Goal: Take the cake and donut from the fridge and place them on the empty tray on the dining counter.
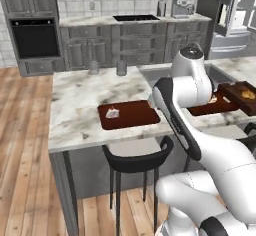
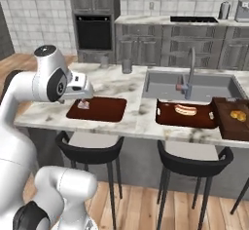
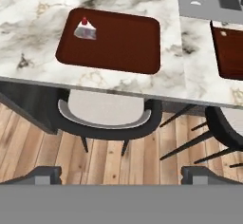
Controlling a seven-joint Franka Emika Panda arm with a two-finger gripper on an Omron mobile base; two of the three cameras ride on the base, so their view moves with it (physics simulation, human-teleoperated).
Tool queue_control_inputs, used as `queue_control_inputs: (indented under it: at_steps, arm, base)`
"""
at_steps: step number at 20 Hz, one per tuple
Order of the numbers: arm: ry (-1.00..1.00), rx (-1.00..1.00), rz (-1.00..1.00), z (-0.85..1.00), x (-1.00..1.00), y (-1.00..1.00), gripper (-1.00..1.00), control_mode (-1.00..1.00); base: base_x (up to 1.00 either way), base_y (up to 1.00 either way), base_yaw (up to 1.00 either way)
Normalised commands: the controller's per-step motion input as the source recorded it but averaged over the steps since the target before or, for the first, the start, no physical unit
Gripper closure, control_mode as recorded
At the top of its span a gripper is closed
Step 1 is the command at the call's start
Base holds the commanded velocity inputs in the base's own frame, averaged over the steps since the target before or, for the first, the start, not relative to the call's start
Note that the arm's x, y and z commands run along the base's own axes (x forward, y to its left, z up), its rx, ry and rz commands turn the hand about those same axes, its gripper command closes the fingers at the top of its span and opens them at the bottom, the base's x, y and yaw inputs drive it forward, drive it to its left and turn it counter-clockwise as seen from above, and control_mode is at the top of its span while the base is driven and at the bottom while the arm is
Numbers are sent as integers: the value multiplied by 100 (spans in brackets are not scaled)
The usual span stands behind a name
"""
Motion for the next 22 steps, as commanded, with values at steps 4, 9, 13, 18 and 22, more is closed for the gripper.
queue_control_inputs:
  at_steps: [4, 9, 13, 18, 22]
  arm:
    - [0, 0, 0, 0, 0, 0, -100, 100]
    - [0, 0, 0, 0, 0, 0, -100, 100]
    - [0, 0, 0, 0, 0, 0, -100, 100]
    - [0, 0, 0, 0, 0, 0, -100, 100]
    - [0, 0, 0, 0, 0, 0, -100, 100]
  base:
    - [-60, -100, -5]
    - [14, -100, 0]
    - [37, -100, 0]
    - [45, -100, 0]
    - [56, -100, -3]
